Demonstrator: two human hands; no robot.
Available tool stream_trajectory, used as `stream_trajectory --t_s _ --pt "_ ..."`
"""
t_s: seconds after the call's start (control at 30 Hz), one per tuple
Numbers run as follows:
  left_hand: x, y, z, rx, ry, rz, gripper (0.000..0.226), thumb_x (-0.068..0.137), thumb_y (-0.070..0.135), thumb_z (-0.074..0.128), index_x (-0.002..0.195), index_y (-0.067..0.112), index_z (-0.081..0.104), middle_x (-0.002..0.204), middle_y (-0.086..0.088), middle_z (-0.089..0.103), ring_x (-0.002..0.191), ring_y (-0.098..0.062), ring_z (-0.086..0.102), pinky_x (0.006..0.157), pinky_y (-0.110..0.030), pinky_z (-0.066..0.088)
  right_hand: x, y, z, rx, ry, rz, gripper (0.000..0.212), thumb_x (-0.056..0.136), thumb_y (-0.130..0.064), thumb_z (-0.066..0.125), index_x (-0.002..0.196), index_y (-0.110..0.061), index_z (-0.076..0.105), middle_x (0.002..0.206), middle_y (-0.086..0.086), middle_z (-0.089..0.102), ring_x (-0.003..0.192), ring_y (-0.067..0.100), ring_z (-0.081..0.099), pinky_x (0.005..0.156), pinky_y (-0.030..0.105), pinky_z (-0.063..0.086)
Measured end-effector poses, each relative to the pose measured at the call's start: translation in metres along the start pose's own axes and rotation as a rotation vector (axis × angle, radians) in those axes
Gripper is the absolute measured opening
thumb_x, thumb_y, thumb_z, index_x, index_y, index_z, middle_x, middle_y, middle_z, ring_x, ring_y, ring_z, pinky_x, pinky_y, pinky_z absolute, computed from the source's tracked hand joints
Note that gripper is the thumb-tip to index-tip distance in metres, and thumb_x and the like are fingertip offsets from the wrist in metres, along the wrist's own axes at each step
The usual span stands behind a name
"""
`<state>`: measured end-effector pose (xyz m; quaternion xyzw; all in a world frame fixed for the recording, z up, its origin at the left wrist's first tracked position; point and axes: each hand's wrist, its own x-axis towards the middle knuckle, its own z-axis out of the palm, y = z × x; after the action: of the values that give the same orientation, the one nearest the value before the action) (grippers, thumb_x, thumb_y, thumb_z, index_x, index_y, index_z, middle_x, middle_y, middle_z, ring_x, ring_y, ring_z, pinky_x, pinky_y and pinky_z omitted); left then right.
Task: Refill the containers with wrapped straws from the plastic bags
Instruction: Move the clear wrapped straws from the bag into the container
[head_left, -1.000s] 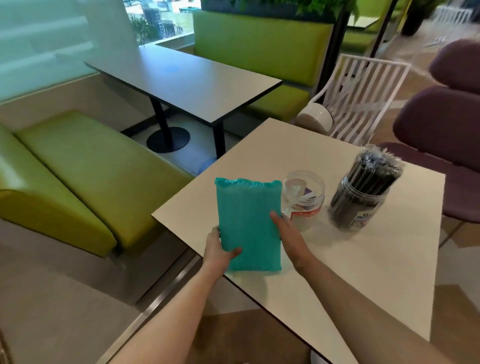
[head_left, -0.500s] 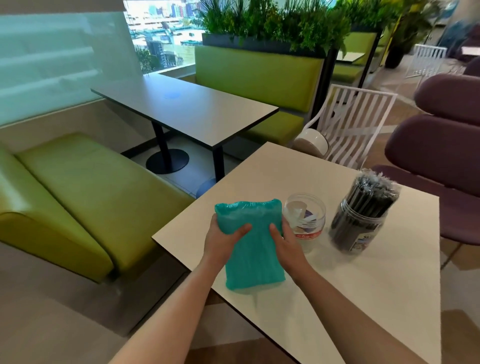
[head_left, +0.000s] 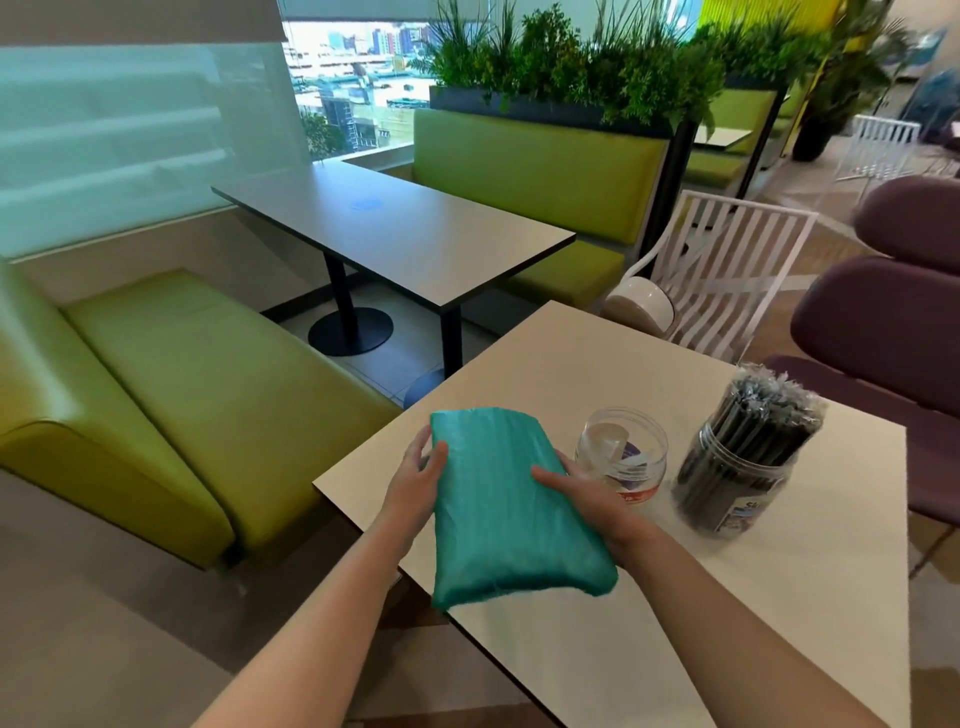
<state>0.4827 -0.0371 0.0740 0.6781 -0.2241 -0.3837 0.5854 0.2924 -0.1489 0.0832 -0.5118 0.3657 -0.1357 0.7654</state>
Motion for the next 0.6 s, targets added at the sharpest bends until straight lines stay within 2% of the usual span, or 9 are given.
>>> stream_trajectory --t_s 0.03,0.1,0.17,0.23,0.33,0.43,0.5,0.57,0.6 --pt "-0.003 -0.004 -0.004 0.028 -0.014 0.019 0.042 0.103 0.034 0.046 0.145 0.032 0.041 0.131 0.006 0.055 0.115 -0.016 0.058 0.077 -0.026 0.053 -0.001 -0.004 0.0 0.037 -0.037 0.022 0.039 0.092 -0.025 0.062 0.131 -0.027 0.053 0.12 0.011 0.067 0.107 0.033 0.066 0.086 0.044 0.056" --pt "-0.005 -0.014 -0.014 0.208 -0.068 0.083 0.04 0.102 0.017 0.05 0.137 0.036 0.05 0.132 0.009 0.054 0.128 -0.017 0.051 0.092 -0.031 0.05 -0.005 -0.01 -0.001 0.083 -0.059 0.096 0.027 0.094 -0.019 0.058 0.12 -0.025 0.057 0.116 0.013 0.067 0.104 0.033 0.066 0.087 0.044 0.054" --pt "-0.008 -0.019 -0.022 0.469 -0.174 0.18 0.062 0.09 -0.002 0.057 0.13 0.045 0.053 0.139 0.015 0.049 0.134 -0.01 0.042 0.107 -0.034 0.039 -0.006 -0.014 -0.003 0.096 -0.007 0.226 0.014 0.092 -0.017 0.06 0.106 -0.02 0.061 0.1 0.012 0.071 0.09 0.029 0.068 0.085 0.043 0.053" --pt "-0.013 -0.014 -0.023 0.578 -0.294 0.192 0.072 0.082 -0.01 0.059 0.122 0.05 0.059 0.141 0.02 0.047 0.133 -0.004 0.039 0.109 -0.033 0.034 -0.008 -0.014 -0.001 0.106 0.022 0.359 0.023 0.087 -0.017 0.065 0.109 -0.008 0.063 0.092 0.016 0.073 0.086 0.029 0.068 0.085 0.041 0.056" --pt "-0.021 -0.005 -0.019 0.677 -0.399 0.222 0.059 0.087 -0.002 0.063 0.121 0.046 0.061 0.133 0.02 0.055 0.125 -0.001 0.048 0.109 -0.031 0.04 -0.01 -0.012 0.004 0.161 0.073 0.37 0.021 0.09 -0.008 0.058 0.106 0.005 0.062 0.086 0.019 0.071 0.087 0.032 0.067 0.081 0.039 0.058" --pt "-0.027 -0.005 -0.021 0.802 -0.43 0.25 0.07 0.083 -0.003 0.066 0.135 0.042 0.05 0.132 0.018 0.054 0.122 -0.004 0.05 0.104 -0.027 0.042 -0.015 -0.009 0.005 0.26 0.091 0.376 0.024 0.093 -0.007 0.053 0.108 0.01 0.061 0.1 0.026 0.069 0.1 0.038 0.066 0.085 0.044 0.057" --pt "-0.033 -0.006 -0.02 0.691 -0.48 0.245 0.083 0.071 0.009 0.081 0.135 0.047 0.046 0.132 0.019 0.055 0.122 -0.004 0.052 0.101 -0.025 0.044 -0.016 -0.008 0.003 0.269 0.105 0.398 0.022 0.093 -0.01 0.054 0.099 0.009 0.064 0.092 0.027 0.07 0.082 0.036 0.071 0.069 0.042 0.061" --pt "-0.039 -0.005 -0.014 0.547 -0.448 0.272 0.08 0.06 0.03 0.09 0.126 0.054 0.052 0.126 0.018 0.062 0.118 -0.006 0.058 0.101 -0.033 0.048 -0.016 -0.005 0.0 0.252 0.138 0.419 0.025 0.095 -0.016 0.054 0.09 0.007 0.063 0.076 0.022 0.07 0.06 0.03 0.07 0.051 0.032 0.059" --pt "-0.042 -0.005 -0.01 0.485 -0.393 0.276 0.075 0.056 0.036 0.09 0.119 0.055 0.055 0.12 0.016 0.065 0.113 -0.007 0.061 0.099 -0.037 0.051 -0.015 -0.004 -0.002 0.225 0.136 0.427 0.026 0.095 -0.02 0.053 0.091 0.004 0.063 0.074 0.02 0.069 0.057 0.027 0.068 0.048 0.028 0.058"
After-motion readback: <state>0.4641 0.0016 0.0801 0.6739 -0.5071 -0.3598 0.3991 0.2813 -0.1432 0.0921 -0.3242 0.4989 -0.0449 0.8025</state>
